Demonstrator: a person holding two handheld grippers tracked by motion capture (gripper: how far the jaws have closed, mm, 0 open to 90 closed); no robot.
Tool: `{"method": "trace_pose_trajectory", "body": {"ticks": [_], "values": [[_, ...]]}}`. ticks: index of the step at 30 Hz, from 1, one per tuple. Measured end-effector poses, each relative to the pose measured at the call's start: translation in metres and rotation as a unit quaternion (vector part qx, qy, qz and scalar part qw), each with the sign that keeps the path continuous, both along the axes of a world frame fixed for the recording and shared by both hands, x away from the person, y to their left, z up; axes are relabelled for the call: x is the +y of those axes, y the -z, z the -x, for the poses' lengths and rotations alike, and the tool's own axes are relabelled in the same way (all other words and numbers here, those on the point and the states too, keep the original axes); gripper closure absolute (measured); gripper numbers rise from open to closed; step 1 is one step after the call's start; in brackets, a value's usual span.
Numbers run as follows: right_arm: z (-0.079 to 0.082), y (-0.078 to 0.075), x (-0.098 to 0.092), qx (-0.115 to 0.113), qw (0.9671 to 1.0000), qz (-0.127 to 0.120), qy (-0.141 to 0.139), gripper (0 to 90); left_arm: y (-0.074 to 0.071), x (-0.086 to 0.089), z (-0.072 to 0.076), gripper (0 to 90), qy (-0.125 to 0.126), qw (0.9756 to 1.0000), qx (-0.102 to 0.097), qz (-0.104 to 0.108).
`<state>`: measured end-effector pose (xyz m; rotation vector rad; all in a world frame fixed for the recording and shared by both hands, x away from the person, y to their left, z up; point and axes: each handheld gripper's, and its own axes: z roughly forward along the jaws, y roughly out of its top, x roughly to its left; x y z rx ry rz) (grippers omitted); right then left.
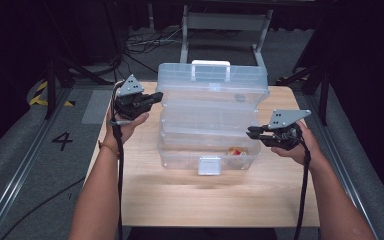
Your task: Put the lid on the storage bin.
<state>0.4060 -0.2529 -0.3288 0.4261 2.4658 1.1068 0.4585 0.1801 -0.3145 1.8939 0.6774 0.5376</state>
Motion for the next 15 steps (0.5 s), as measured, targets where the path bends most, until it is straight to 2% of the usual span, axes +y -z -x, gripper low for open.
{"method": "trace_pose_trajectory", "body": {"ticks": [2,8,15], "values": [[0.001,0.000,-0.001,-0.001,1.0000,-0.002,0.001,80.8,0.000,0.000,0.002,90.0,0.004,1.0000,0.003,0.000],[0.004,0.002,-0.006,-0.001,1.0000,-0.006,0.007,81.3,0.002,0.001,0.006,90.0,0.005,0.9999,-0.008,-0.008],[0.006,0.000,-0.015,-0.001,0.9998,-0.013,0.013,82.1,0.006,0.001,0.012,90.0,0.010,0.9998,-0.008,-0.012]]}}
